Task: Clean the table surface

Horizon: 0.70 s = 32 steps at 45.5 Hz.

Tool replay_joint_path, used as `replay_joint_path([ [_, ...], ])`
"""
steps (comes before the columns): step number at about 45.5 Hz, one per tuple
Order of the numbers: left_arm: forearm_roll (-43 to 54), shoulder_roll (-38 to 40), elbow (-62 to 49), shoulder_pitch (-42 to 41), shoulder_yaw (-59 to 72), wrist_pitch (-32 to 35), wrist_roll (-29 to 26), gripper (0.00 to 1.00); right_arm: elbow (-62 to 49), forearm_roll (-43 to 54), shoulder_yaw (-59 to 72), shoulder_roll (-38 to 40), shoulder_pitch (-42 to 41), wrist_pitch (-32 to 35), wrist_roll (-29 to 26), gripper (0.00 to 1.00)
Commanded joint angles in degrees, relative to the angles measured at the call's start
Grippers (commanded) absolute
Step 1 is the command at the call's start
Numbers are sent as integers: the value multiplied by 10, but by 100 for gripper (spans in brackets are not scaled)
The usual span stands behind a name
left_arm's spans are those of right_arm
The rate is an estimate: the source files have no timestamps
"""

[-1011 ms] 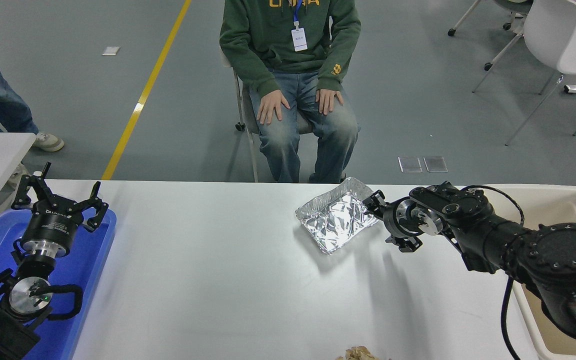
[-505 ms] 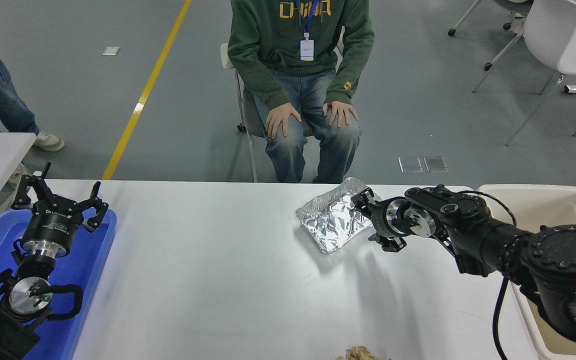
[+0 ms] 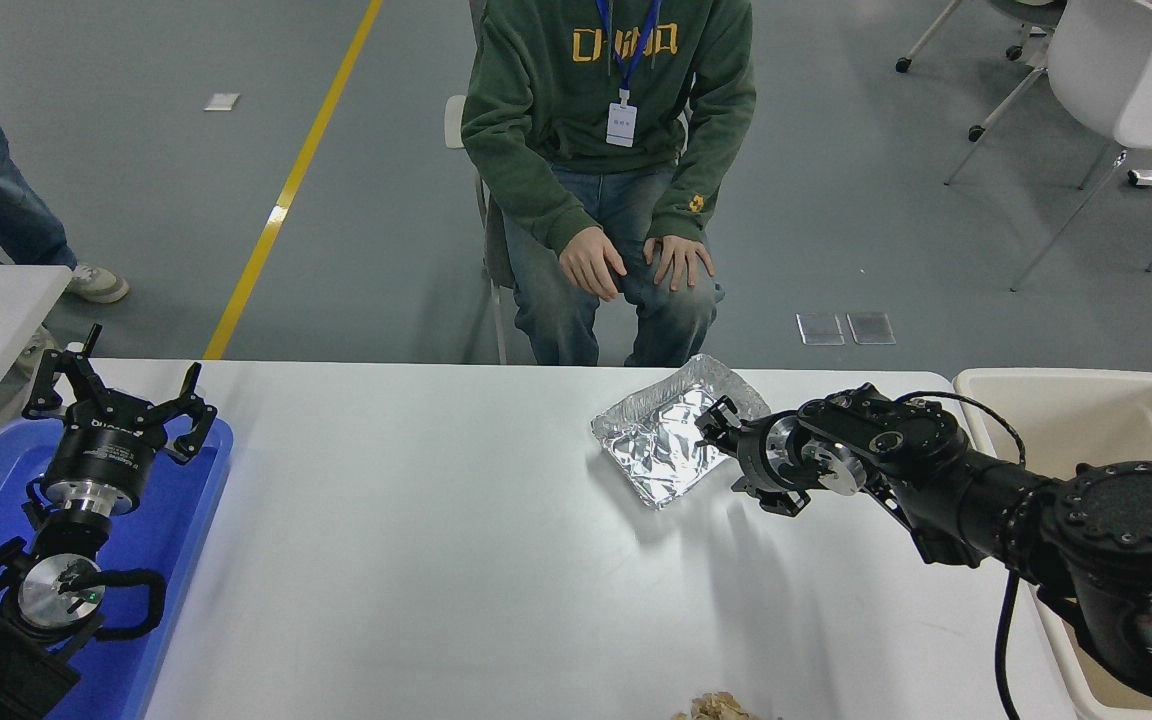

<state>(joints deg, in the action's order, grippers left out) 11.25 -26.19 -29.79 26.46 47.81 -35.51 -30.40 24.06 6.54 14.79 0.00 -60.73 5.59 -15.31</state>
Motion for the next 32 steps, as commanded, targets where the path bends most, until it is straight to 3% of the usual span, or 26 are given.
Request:
replay_joint_path([
  [1, 0, 0, 0, 0, 0, 0, 0, 100, 4, 9, 0, 0, 6, -16, 0, 65],
  [5, 0, 0, 0, 0, 0, 0, 0, 100, 7, 8, -1, 0, 6, -20, 0, 64],
  [21, 0, 0, 0, 0, 0, 0, 0, 100, 34, 8, -5, 0, 5, -28, 4, 41],
  [29, 0, 0, 0, 0, 0, 0, 0, 100, 43, 10, -5, 0, 5, -27, 8, 14],
  [32, 0, 0, 0, 0, 0, 0, 0, 100, 44, 21, -5, 0, 5, -27, 8, 9],
])
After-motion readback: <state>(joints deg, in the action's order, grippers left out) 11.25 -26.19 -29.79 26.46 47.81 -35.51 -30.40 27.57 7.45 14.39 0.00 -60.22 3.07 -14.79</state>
